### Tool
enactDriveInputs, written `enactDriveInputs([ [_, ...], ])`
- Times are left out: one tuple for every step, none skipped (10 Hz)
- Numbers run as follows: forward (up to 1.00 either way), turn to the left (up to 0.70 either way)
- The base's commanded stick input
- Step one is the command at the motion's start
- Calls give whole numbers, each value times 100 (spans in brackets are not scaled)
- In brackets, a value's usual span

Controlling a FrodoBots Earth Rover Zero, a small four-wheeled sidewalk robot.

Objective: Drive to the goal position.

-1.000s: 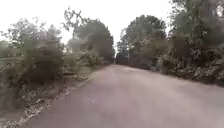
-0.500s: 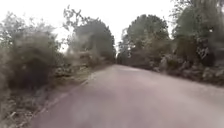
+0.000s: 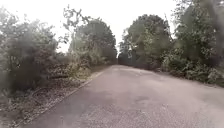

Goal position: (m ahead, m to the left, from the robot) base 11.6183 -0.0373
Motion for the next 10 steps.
enactDriveInputs([
  [71,0],
  [100,0],
  [100,0],
  [100,0],
  [100,0],
  [100,0],
  [100,-7],
  [100,-38],
  [100,-39],
  [100,-40],
])
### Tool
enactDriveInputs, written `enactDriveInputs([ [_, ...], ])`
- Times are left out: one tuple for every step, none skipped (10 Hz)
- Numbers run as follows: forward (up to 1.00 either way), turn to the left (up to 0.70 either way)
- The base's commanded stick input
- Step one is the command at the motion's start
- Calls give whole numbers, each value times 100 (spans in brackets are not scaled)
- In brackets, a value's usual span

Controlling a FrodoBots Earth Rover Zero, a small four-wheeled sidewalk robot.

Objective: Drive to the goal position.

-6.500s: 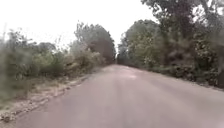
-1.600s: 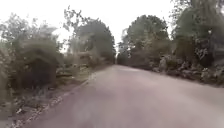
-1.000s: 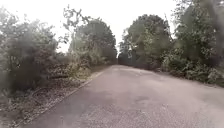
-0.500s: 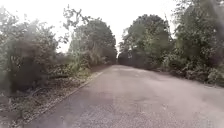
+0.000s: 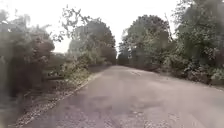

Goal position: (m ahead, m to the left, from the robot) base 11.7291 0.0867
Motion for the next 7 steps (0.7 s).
enactDriveInputs([
  [100,-40],
  [100,-40],
  [100,-6],
  [100,0],
  [100,0],
  [100,0],
  [100,0],
])
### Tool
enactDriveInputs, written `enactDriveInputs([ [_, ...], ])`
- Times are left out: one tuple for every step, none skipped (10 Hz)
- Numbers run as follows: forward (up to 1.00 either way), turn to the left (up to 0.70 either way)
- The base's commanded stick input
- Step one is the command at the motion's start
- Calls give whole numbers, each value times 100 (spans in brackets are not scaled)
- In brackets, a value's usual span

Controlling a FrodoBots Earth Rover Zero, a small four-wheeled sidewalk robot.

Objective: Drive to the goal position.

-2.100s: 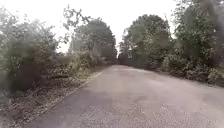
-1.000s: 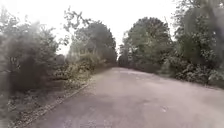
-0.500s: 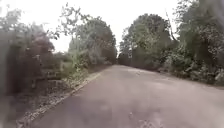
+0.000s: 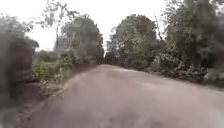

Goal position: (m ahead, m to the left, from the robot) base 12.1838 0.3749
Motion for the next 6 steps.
enactDriveInputs([
  [100,0],
  [100,0],
  [100,0],
  [100,0],
  [100,0],
  [100,0],
])
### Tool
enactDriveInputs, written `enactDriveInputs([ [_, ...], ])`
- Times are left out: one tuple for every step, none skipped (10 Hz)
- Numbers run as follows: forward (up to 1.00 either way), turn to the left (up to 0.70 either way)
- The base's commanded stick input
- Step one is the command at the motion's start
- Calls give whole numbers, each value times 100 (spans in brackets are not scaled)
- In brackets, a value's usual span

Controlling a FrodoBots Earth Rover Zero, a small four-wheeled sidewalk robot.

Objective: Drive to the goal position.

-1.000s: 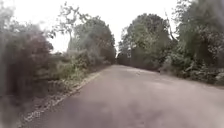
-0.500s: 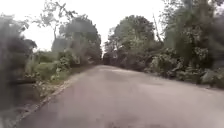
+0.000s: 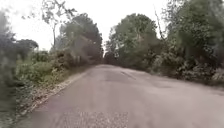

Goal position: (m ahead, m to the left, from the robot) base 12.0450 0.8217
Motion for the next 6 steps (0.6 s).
enactDriveInputs([
  [100,0],
  [100,0],
  [100,0],
  [100,0],
  [100,0],
  [100,0],
])
